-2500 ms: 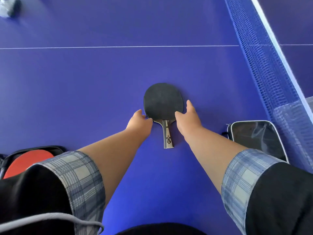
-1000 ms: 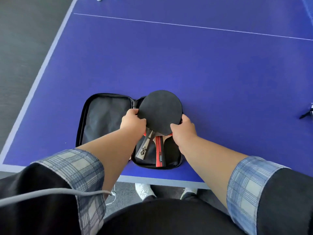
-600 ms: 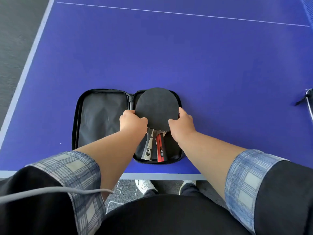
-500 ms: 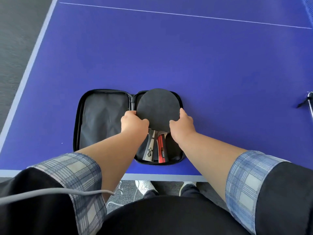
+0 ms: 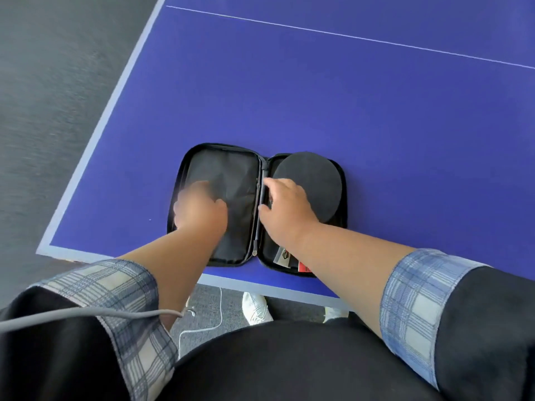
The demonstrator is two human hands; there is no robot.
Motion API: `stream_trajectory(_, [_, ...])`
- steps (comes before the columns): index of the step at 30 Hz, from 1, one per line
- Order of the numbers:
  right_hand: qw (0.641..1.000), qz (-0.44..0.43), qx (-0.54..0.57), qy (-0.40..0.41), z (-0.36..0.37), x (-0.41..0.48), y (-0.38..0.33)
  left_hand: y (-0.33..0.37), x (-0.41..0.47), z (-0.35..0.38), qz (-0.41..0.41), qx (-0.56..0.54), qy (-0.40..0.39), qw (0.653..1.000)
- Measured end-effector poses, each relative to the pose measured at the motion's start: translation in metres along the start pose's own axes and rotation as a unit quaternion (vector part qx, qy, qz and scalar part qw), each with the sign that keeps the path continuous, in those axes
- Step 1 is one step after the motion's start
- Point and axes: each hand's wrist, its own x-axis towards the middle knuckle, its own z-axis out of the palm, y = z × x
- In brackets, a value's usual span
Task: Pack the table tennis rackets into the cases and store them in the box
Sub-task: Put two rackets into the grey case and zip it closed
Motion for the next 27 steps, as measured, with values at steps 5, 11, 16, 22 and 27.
stream_trajectory(5, [0.987,-0.064,-0.077,-0.128,0.042,0.001,-0.025,-0.051,0.001,-0.021,-0.132,0.011,-0.004,0.991])
stream_trajectory(11, [0.976,-0.037,-0.068,-0.204,0.046,0.002,-0.038,-0.056,-0.006,-0.037,-0.112,-0.109,-0.022,0.988])
stream_trajectory(16, [0.973,0.043,0.17,-0.148,0.022,-0.012,-0.065,-0.008,-0.038,-0.061,-0.054,-0.184,0.006,0.981])
stream_trajectory(22, [0.916,0.098,0.386,-0.044,-0.019,-0.045,-0.062,0.061,-0.086,-0.056,-0.079,-0.354,-0.144,0.921])
stream_trajectory(27, [0.929,0.156,0.328,0.074,-0.054,-0.062,0.005,0.093,-0.118,-0.005,-0.005,-0.346,-0.218,0.912])
